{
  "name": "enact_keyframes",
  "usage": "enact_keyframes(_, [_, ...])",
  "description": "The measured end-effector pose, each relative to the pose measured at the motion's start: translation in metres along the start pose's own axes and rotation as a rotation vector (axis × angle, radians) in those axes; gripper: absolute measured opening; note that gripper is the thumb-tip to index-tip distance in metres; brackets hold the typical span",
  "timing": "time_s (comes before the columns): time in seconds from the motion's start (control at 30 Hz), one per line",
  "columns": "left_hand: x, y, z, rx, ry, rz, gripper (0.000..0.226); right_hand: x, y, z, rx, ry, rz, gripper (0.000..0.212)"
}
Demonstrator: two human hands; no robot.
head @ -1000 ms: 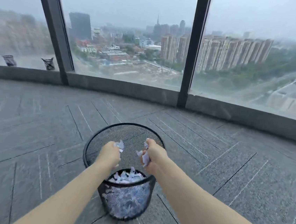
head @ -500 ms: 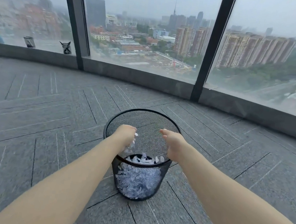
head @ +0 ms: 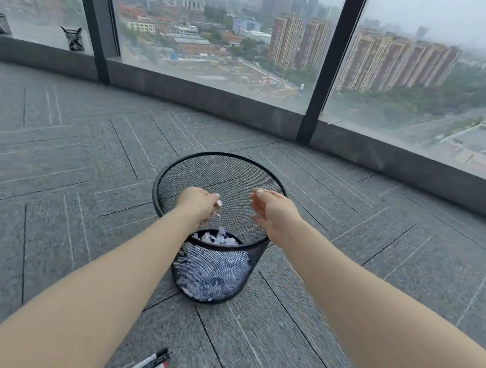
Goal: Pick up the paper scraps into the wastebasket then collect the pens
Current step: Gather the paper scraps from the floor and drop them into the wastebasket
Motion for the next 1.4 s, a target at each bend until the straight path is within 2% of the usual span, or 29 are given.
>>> enact_keyframes(0.07, [0.000, 0.001, 0.000, -0.033, 0.022, 0.110, 0.008, 0.001, -0.001, 0.001, -0.012, -0.006, 0.022, 0.015])
enact_keyframes(0.13, [0.000, 0.002, 0.000, -0.047, 0.033, 0.168, 0.014, 0.003, -0.002, 0.001, -0.019, -0.018, 0.017, 0.015])
enact_keyframes(0.37, [0.005, 0.005, -0.004, -0.106, -0.027, 0.009, 0.018, 0.005, -0.005, 0.003, -0.008, -0.052, -0.015, 0.016])
enact_keyframes(0.5, [0.005, 0.009, -0.009, -0.147, -0.110, -0.040, 0.032, 0.003, -0.011, -0.001, -0.034, -0.058, 0.086, 0.016])
enact_keyframes(0.57, [0.009, 0.009, -0.011, -0.136, -0.073, 0.008, 0.035, -0.002, -0.019, -0.007, -0.015, -0.093, 0.178, 0.014])
enact_keyframes(0.63, [0.018, 0.010, -0.017, -0.015, 0.090, 0.097, 0.030, -0.005, -0.039, -0.013, 0.046, -0.157, 0.219, 0.015])
enact_keyframes(0.67, [0.024, 0.012, -0.024, 0.078, 0.239, 0.169, 0.024, -0.003, -0.054, -0.016, 0.086, -0.195, 0.200, 0.017])
enact_keyframes(0.73, [0.032, 0.021, -0.044, 0.240, 0.638, 0.331, 0.018, 0.013, -0.094, -0.022, 0.177, -0.243, 0.087, 0.019])
enact_keyframes(0.77, [0.032, 0.029, -0.057, 0.249, 0.846, 0.390, 0.018, 0.029, -0.117, -0.024, 0.228, -0.241, 0.006, 0.020])
enact_keyframes(0.8, [0.028, 0.040, -0.070, 0.188, 1.035, 0.451, 0.018, 0.050, -0.141, -0.027, 0.283, -0.213, -0.084, 0.020])
enact_keyframes(0.87, [0.002, 0.064, -0.093, -0.034, 1.357, 0.631, 0.018, 0.103, -0.195, -0.033, 0.382, -0.086, -0.307, 0.017])
enact_keyframes(0.93, [-0.043, 0.089, -0.112, -0.283, 1.538, 0.825, 0.023, 0.156, -0.243, -0.048, 0.428, 0.024, -0.565, 0.018])
enact_keyframes(0.97, [-0.067, 0.100, -0.121, -0.407, 1.529, 0.921, 0.027, 0.181, -0.263, -0.055, 0.416, 0.057, -0.695, 0.025])
enact_keyframes(1.0, [-0.091, 0.110, -0.129, -0.523, 1.437, 1.025, 0.032, 0.202, -0.280, -0.062, 0.390, 0.079, -0.813, 0.032])
enact_keyframes(1.07, [-0.136, 0.127, -0.137, -0.716, 1.069, 1.225, 0.048, 0.236, -0.297, -0.074, 0.345, 0.094, -0.987, 0.046])
enact_keyframes(1.13, [-0.171, 0.144, -0.141, -0.826, 0.698, 1.328, 0.065, 0.262, -0.302, -0.079, 0.302, 0.120, -1.095, 0.060])
enact_keyframes(1.2, [-0.197, 0.165, -0.145, -0.845, 0.510, 1.283, 0.074, 0.280, -0.298, -0.083, 0.246, 0.147, -1.173, 0.068])
enact_keyframes(1.27, [-0.214, 0.188, -0.148, -0.853, 0.410, 1.197, 0.077, 0.291, -0.289, -0.088, 0.202, 0.115, -1.199, 0.067])
enact_keyframes(1.4, [-0.230, 0.229, -0.163, -0.776, 0.307, 1.023, 0.075, 0.302, -0.268, -0.114, 0.116, -0.124, -1.222, 0.050])
Point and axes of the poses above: each hand's wrist, its own z-axis towards the middle knuckle, its own y-axis out of the palm, x = y × z, the point moved 2 cm from there along z, towards the middle knuckle
